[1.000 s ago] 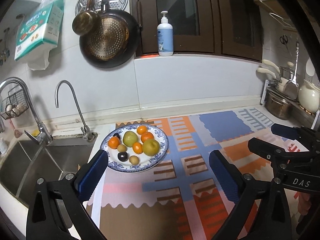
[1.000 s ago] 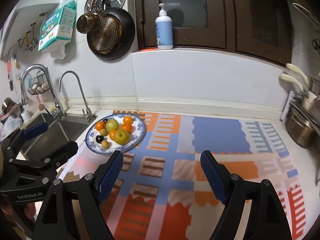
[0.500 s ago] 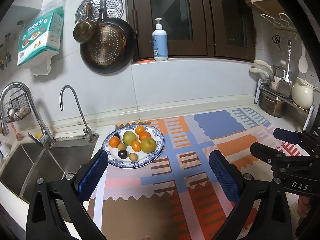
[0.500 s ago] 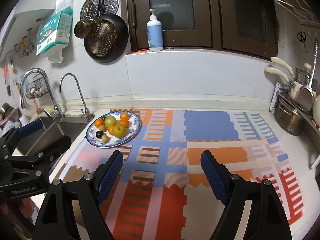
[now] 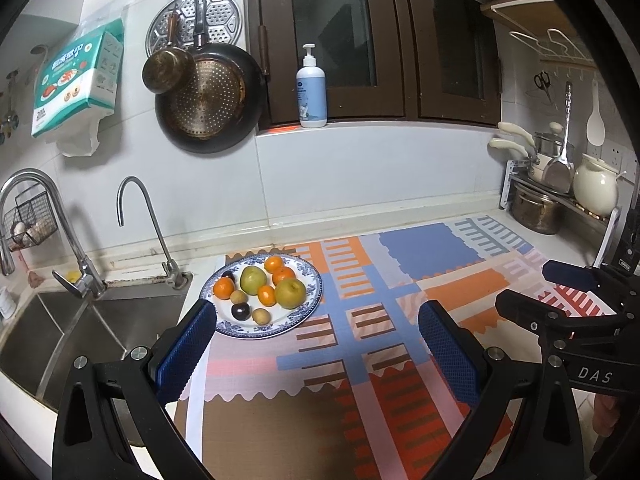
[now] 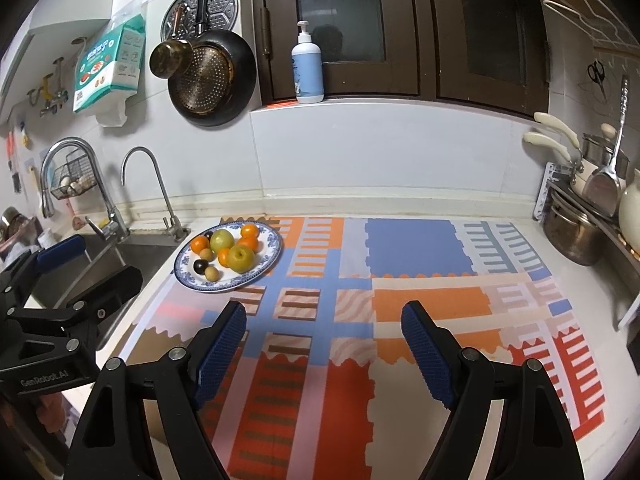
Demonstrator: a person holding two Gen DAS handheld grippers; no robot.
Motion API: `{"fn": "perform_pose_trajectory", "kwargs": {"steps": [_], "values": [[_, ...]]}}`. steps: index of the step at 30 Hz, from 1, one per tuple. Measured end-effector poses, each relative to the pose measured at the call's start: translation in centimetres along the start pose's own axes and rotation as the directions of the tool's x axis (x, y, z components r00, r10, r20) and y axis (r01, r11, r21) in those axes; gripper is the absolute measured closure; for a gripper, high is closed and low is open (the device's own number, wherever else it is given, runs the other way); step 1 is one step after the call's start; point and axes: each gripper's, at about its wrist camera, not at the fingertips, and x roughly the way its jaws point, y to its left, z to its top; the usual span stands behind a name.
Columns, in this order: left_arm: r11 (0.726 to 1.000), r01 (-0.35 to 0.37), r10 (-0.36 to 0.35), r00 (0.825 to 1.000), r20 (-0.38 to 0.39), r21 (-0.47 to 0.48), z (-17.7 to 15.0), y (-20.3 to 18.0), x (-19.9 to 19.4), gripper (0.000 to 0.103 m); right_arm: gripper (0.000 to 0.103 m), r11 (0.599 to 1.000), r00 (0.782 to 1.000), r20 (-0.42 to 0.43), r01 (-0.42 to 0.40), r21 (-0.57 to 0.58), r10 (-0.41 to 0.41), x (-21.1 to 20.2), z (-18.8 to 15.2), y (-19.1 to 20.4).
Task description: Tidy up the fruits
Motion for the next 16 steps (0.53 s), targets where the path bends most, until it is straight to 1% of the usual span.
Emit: {"fn": "perform_pose_trajectory", "kwargs": {"steps": [16], "values": [[1.0, 0.009, -0.009, 1.0, -0.022, 0.005, -0.34, -0.57, 0.35, 0.0, 0.023, 1.0, 1.0, -0.018, 0.025, 0.01, -0.024, -0.17, -0.59, -0.73]]}}
